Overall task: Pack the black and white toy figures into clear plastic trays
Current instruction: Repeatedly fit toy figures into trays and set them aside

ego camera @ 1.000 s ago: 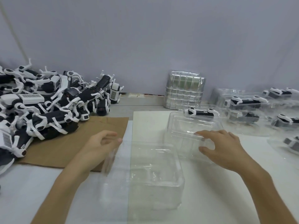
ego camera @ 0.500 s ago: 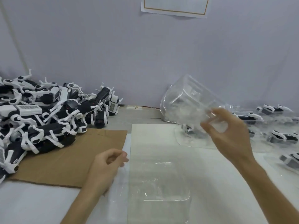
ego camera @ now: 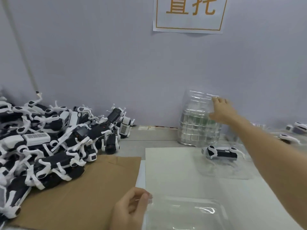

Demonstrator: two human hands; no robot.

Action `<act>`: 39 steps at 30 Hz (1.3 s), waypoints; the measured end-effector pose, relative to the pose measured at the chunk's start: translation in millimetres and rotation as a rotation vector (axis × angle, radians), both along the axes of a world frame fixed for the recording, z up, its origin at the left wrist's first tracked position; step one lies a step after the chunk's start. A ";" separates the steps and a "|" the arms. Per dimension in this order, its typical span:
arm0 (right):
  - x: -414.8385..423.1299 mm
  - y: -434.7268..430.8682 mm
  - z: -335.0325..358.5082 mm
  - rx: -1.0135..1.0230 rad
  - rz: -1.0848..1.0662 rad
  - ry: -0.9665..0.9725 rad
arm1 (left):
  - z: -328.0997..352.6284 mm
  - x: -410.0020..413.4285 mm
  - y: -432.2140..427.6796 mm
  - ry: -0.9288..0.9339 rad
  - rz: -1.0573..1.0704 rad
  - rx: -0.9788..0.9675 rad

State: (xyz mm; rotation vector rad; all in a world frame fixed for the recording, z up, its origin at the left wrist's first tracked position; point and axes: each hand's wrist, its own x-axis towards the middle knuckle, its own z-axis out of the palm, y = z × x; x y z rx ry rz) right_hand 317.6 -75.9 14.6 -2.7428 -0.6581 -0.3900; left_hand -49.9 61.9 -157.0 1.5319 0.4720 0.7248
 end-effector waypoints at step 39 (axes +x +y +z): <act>-179.9 246.3 -106.1 0.407 0.412 0.343 | 0.7 -1.6 -6.9 0.009 -0.106 0.289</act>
